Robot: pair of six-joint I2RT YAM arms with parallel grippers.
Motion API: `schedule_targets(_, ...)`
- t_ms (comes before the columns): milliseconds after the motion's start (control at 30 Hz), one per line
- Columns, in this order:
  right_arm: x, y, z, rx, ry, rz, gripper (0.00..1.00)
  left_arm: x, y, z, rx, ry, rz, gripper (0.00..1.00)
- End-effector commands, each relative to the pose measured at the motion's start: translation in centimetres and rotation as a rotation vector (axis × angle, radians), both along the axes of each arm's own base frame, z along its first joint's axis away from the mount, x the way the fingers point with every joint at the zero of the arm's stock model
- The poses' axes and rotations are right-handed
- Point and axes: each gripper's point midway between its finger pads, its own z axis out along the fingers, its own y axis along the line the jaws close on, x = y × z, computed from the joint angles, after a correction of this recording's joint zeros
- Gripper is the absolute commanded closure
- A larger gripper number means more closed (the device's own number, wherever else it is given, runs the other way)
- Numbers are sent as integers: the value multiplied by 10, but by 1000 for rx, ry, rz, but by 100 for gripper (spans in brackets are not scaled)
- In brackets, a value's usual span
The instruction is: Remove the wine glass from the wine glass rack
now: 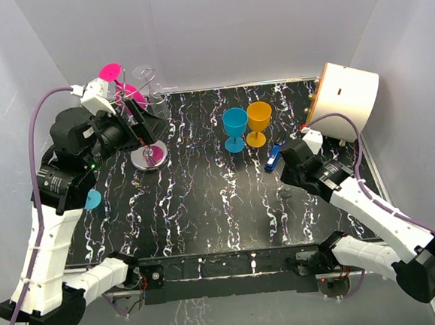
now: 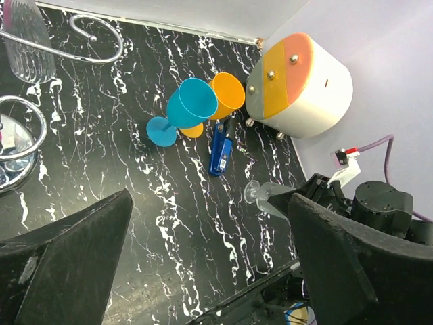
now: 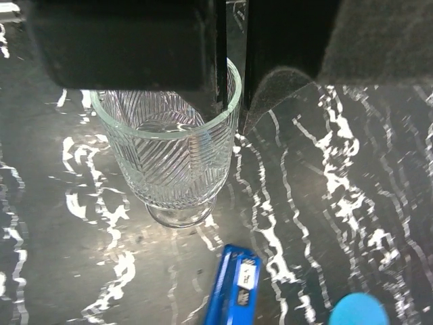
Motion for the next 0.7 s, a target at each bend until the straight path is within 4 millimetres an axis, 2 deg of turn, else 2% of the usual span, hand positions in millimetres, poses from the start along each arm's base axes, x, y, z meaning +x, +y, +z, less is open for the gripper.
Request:
schedule_targets(0,24,-28,30,-80,-121,-178,100,-2,9,6,21,-39,29,1)
schedule_targets(100,35,-23,24,-72,-114,-181,100,-7,15,8,28,-48,46,1)
schedule_targets(200,47,-26,19,-80,-88,-211,100,-10,21,10,41,-53,71,1)
schedule_targets(300,55,-26,12,-10,-49,-204,100,-11,25,8,54,-48,84,1)
schedule_targets(667,53,-46,-16,104,81,-307,100,-8,26,-1,60,-38,98,1)
